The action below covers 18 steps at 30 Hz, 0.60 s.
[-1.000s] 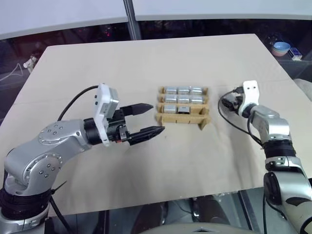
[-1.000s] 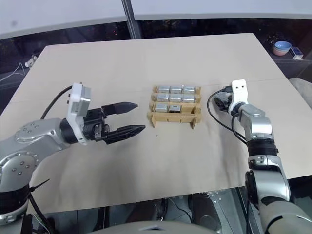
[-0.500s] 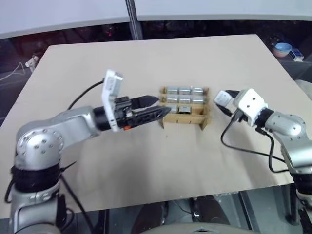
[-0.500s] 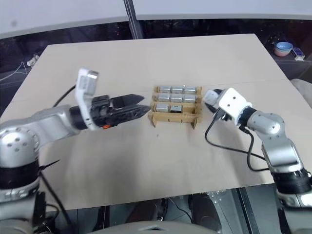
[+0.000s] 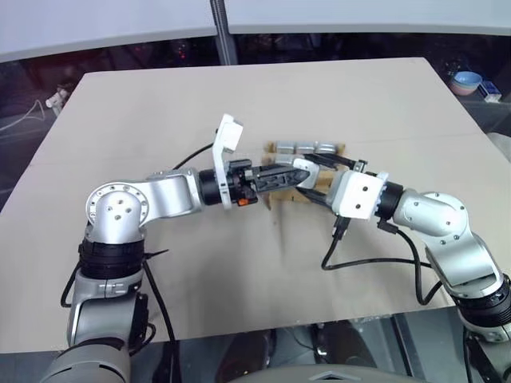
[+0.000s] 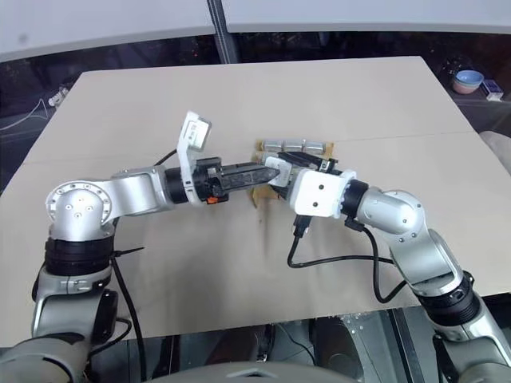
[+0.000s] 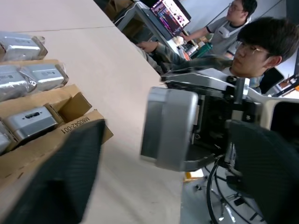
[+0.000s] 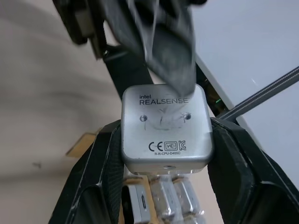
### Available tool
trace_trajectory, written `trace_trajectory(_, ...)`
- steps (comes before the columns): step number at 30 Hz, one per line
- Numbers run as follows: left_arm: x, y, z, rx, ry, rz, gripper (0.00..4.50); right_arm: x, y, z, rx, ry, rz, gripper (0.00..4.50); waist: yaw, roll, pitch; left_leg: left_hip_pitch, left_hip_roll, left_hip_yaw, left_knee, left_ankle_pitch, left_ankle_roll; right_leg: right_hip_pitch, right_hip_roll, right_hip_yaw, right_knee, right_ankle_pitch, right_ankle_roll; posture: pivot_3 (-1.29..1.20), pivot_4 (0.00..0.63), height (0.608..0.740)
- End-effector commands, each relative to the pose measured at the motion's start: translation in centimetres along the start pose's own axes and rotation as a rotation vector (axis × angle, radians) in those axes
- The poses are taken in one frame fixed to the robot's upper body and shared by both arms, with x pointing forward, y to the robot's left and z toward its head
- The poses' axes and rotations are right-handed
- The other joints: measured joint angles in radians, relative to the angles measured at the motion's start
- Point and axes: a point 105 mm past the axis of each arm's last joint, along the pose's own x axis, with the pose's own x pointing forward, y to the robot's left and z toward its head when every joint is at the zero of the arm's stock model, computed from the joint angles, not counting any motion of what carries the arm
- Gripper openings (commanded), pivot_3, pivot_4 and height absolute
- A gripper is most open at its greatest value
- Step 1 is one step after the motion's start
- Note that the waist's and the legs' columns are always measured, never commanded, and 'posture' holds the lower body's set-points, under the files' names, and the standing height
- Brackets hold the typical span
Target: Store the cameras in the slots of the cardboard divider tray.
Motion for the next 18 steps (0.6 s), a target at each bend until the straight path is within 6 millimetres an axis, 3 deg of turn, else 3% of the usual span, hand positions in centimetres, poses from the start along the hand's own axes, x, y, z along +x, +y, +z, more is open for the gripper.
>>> trace_trajectory(1, 0.1, -1.1, 0.7, 0.025, -0.016, -0.042, 2.39, -0.3, -0.4, 2.0, -0.017, -0.062, -0.014, 1.96, 0.001, 0.0, 0.0, 0.0, 0.0, 0.0, 0.0, 0.0, 0.0, 0.0, 0.0, 0.0, 0.0, 0.0, 0.0, 0.0, 0.15, 0.74)
trace_trajectory(3, 0.2, -1.1, 0.9, 0.024, -0.021, -0.042, 1.39, -0.3, -0.3, 2.2, -0.005, -0.072, -0.002, 1.96, 0.002, 0.0, 0.0, 0.0, 0.0, 0.0, 0.0, 0.0, 0.0, 0.0, 0.0, 0.0, 0.0, 0.0, 0.0, 0.0, 0.15, 0.74)
trace_trajectory(4, 0.2, -1.2, 0.9, 0.029, -0.019, -0.05, 1.0, -0.3, -0.3, 2.3, 0.013, -0.077, 0.002, 3.0, 0.002, 0.0, 0.0, 0.0, 0.0, 0.0, 0.0, 0.0, 0.0, 0.0, 0.0, 0.0, 0.0, 0.0, 0.0, 0.0, 0.15, 0.74)
trace_trajectory(5, 0.2, -1.3, 1.0, 0.032, -0.018, -0.055, 0.74, -0.3, -0.2, 2.4, 0.026, -0.079, 0.005, 3.37, 0.002, 0.0, 0.0, 0.0, 0.0, 0.0, 0.0, 0.0, 0.0, 0.0, 0.0, 0.0, 0.0, 0.0, 0.0, 0.0, 0.15, 0.74)
trace_trajectory(7, 0.2, -1.2, 1.3, 0.063, -0.02, -0.043, 0.71, -0.4, -0.2, 2.0, 0.05, -0.059, -0.008, 4.36, 0.001, 0.0, 0.0, 0.0, 0.0, 0.0, 0.0, 0.0, 0.0, 0.0, 0.0, 0.0, 0.0, 0.0, 0.0, 0.0, 0.15, 0.74)
trace_trajectory(10, 0.2, -0.1, 1.8, 0.15, -0.018, 0.024, 0.71, -1.7, -0.7, 0.5, 0.153, 0.013, -0.082, 4.44, 0.004, 0.0, 0.0, 0.0, 0.0, 0.0, 0.0, 0.0, 0.0, 0.0, 0.0, 0.0, 0.0, 0.0, 0.0, 0.0, 0.15, 0.74)
trace_trajectory(14, 1.2, 1.1, 2.6, 0.341, 0.064, -0.009, 0.71, -7.5, -1.6, -2.3, 0.43, 0.091, -0.181, 4.44, 0.025, -0.001, 0.0, -0.001, -0.001, -0.001, 0.0, 0.0, 0.0, 0.0, -0.001, -0.001, -0.001, 0.0, 0.0, 0.0, 0.15, 0.74)
trace_trajectory(18, 3.8, 3.1, 2.7, 0.502, 0.17, -0.063, 0.71, -12.2, -2.9, -2.9, 0.437, 0.16, -0.208, 4.44, 0.034, -0.001, 0.0, -0.001, -0.003, -0.002, 0.0, 0.0, 0.0, 0.002, -0.002, -0.003, -0.002, 0.0, 0.0, 0.0, 0.15, 0.74)
